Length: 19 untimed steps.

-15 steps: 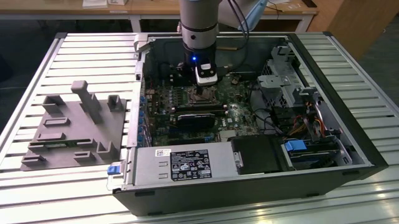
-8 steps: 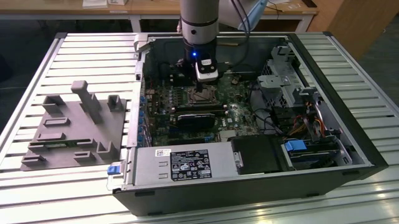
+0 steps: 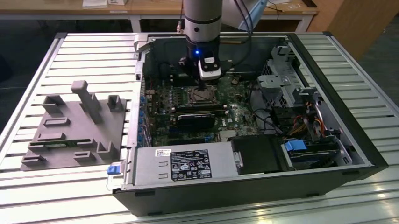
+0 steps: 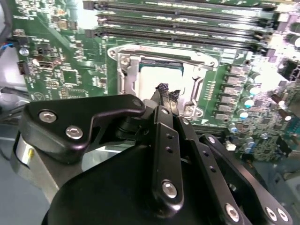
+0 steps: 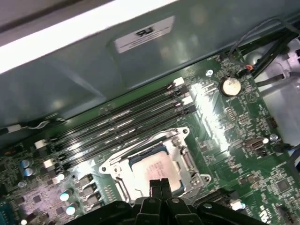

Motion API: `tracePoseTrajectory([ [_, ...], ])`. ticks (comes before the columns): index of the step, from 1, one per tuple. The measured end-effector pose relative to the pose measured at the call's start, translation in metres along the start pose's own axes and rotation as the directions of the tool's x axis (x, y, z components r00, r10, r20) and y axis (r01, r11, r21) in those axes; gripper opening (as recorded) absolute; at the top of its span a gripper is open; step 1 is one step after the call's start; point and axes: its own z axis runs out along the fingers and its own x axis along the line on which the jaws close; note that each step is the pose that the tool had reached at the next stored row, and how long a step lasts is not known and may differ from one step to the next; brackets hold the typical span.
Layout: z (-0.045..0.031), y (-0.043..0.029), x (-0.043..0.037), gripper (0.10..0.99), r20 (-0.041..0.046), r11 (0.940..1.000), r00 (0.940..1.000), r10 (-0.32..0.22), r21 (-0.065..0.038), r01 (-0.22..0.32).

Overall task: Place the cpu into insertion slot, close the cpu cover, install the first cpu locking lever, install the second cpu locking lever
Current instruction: 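Install the first cpu locking lever, then install the second cpu locking lever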

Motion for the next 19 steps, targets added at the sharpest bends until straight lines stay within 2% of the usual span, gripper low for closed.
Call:
tracePoseTrajectory([
  [3,-0.0003,0.0019,-0.0041,0.106,-0.0014,1.0000,1.0000,-0.001,0.001,0.001],
  [9,-0.0087,0.0026,-0.0046,0.106,-0.0017,1.0000,1.0000,-0.001,0.001,0.001],
  [19,-0.0090,0.0027,-0.0046,0.106,-0.0017,1.0000,1.0000,-0.001,0.001,0.001],
])
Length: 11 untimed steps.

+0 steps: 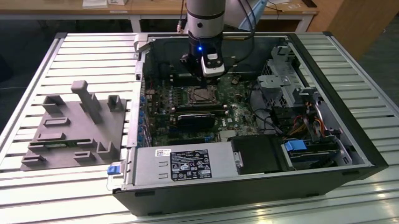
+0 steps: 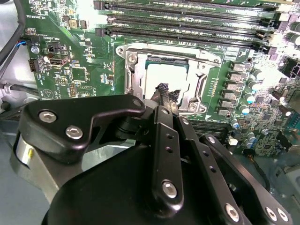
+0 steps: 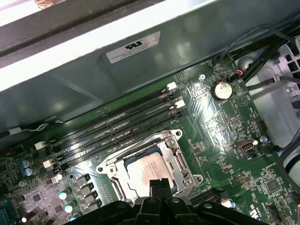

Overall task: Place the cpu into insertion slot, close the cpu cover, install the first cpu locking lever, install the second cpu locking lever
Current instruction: 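Install the second cpu locking lever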

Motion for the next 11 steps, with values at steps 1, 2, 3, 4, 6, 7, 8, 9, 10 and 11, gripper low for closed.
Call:
tracePoseTrajectory([
  [1,0.0000,0.0000,0.0000,0.106,0.0000,1.0000,1.0000,0.000,0.000,0.000],
  [2,0.0000,0.0000,0.0000,0.106,0.0000,1.0000,1.0000,0.000,0.000,0.000],
  [3,0.0000,0.0000,0.0000,0.106,0.0000,1.0000,1.0000,0.000,0.000,0.000],
  [4,-0.0002,-0.0003,-0.0001,0.106,-0.0001,1.0000,1.0000,0.000,0.000,0.000],
  [6,-0.0001,-0.0013,-0.0007,0.106,0.0000,1.0000,1.0000,0.000,0.000,0.000],
  [7,-0.0002,-0.0024,-0.0012,0.106,0.0000,1.0000,1.0000,0.000,0.000,0.000],
  [8,-0.0002,-0.0037,-0.0018,0.106,-0.0001,1.0000,1.0000,0.000,0.000,0.000],
  [9,-0.0003,-0.0052,-0.0026,0.106,0.0000,1.0000,1.0000,0.000,0.000,0.000],
  [10,-0.0004,-0.0066,-0.0032,0.106,0.0000,1.0000,1.0000,0.000,0.000,0.000],
  [11,-0.0004,-0.0079,-0.0039,0.106,0.0000,1.0000,1.0000,0.000,0.000,0.000],
])
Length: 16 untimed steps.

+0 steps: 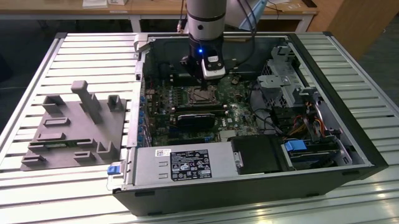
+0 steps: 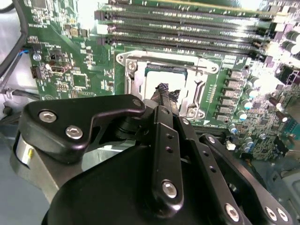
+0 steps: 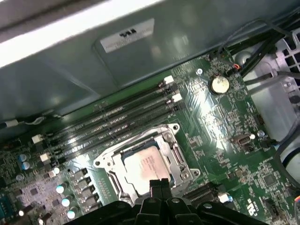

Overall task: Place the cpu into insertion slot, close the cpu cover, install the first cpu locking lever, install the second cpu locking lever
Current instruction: 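Install the second cpu locking lever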

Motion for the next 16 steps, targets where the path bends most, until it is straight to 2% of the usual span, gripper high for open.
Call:
tracePoseTrajectory([
  [8,-0.0004,-0.0096,-0.0047,0.106,0.0000,1.0000,1.0000,0.000,0.000,0.000],
  [16,-0.0010,-0.0225,-0.0109,0.106,0.0000,1.0000,1.0000,0.000,0.000,0.000],
])
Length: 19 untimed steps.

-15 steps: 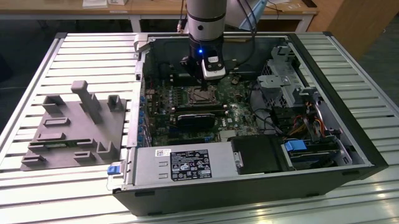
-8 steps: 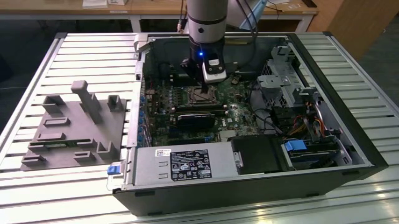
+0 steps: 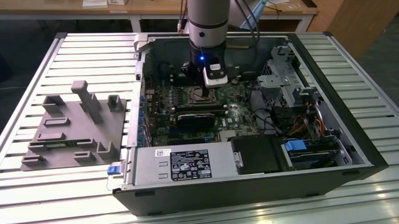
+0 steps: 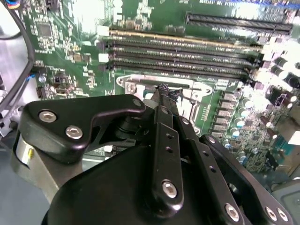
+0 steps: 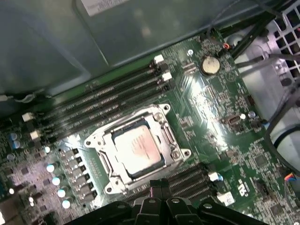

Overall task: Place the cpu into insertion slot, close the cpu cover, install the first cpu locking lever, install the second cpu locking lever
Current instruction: 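Install the second cpu locking lever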

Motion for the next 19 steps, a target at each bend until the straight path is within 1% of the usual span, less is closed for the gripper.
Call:
tracePoseTrajectory([
  [5,0.0000,-0.0043,-0.0021,0.106,-0.0005,1.0000,1.0000,-0.009,0.000,0.009],
  [9,0.0008,-0.0052,-0.0022,0.106,-0.0028,0.9991,0.9991,-0.042,-0.002,0.042],
  [14,0.0024,-0.0065,-0.0017,0.106,-0.0061,0.9955,0.9955,-0.095,-0.004,0.095],
  [19,0.0053,-0.0084,-0.0001,0.106,-0.0093,0.9892,0.9892,-0.146,-0.007,0.146],
])
